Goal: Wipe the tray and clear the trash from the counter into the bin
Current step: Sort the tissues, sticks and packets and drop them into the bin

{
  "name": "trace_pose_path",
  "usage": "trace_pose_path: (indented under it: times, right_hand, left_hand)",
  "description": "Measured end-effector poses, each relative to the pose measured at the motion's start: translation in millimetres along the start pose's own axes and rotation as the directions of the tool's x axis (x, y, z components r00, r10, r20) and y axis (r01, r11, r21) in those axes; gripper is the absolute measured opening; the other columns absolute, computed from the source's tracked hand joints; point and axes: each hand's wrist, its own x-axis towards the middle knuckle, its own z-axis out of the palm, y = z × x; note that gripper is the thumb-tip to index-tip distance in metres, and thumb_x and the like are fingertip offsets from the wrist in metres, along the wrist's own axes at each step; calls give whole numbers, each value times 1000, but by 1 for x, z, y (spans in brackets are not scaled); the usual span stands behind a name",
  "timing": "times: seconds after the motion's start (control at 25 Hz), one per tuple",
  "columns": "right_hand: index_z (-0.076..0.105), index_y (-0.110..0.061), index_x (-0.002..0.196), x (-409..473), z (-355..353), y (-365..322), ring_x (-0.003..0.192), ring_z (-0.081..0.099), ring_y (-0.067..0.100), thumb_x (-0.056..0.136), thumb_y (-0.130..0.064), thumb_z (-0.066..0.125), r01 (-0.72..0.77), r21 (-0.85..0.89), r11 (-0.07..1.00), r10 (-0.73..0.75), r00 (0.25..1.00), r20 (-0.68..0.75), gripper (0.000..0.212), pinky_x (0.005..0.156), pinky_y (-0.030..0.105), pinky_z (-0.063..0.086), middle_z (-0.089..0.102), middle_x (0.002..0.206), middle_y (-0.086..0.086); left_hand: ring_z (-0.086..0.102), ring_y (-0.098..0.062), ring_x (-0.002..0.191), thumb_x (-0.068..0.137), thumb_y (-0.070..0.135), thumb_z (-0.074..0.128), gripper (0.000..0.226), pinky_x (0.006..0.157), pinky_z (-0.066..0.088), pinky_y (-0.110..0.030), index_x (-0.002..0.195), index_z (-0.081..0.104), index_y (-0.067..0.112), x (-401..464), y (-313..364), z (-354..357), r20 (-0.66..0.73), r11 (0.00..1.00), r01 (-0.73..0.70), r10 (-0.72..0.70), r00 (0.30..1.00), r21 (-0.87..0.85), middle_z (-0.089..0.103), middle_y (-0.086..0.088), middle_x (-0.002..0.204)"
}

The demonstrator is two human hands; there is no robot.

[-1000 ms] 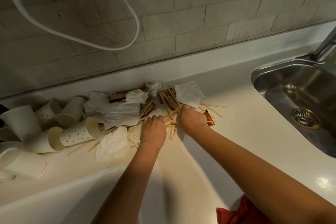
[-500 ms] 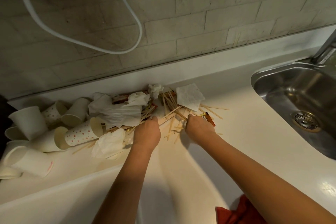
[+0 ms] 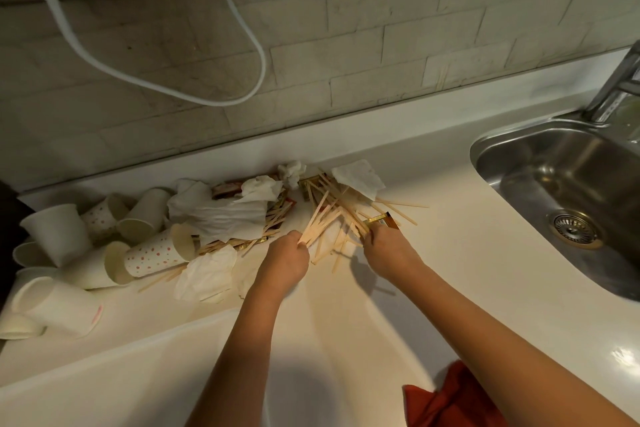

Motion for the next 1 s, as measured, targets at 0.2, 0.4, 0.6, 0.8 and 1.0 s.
trace_pose_path:
  times: [0.2, 0.4, 0.6, 0.8, 1.0]
  right_hand:
    - [48, -9, 95, -10, -5, 12, 63, 47, 15, 101, -19, 28, -28, 87, 996, 31, 999, -34, 23, 48, 23, 32, 52, 86, 7]
    - [49, -9, 99, -21, -14, 25, 61, 46, 12, 101, -21, 27, -54, 129, 990, 57, 998, -22, 26, 49, 21, 33, 52, 87, 6]
    - [49, -7, 89, -44, -30, 38, 59, 43, 14, 100, -18, 29, -47, 247, 968, 70, 994, -86, 26, 50, 24, 33, 53, 84, 10]
    - [52, -11, 91, -79, -48, 71, 60, 46, 15, 99, -16, 31, -66, 361, 930, 119, 985, -127, 23, 52, 25, 34, 56, 84, 8]
    - [50, -11, 84, -130, -64, 117, 55, 40, 12, 95, -6, 31, -40, 512, 858, 161, 968, -194, 23, 50, 23, 30, 50, 71, 2]
  left_hand:
    - [42, -17, 61, 89, 5, 39, 25, 52, 31, -25, 99, 62, 8, 1, 6, 2, 32, 919, 189, -190, 981, -347, 49, -3, 74]
    - [26, -9, 46, 91, 3, 36, 25, 36, 15, -13, 87, 57, 14, -17, 23, 7, 221, 723, 301, -206, 953, -622, 43, 0, 67]
    - [24, -6, 43, 96, 8, 36, 24, 33, 14, -15, 88, 57, 15, -47, 49, 11, 244, 660, 258, -116, 963, -706, 42, 1, 68]
    - [28, -3, 40, 98, 6, 36, 23, 35, 16, -15, 92, 57, 12, -92, 80, 29, 294, 605, 239, -8, 956, -759, 43, 1, 69]
    - [32, -5, 43, 95, -1, 32, 27, 36, 20, -15, 91, 57, 11, -143, 109, 65, 366, 600, 245, 86, 927, -762, 44, -1, 69]
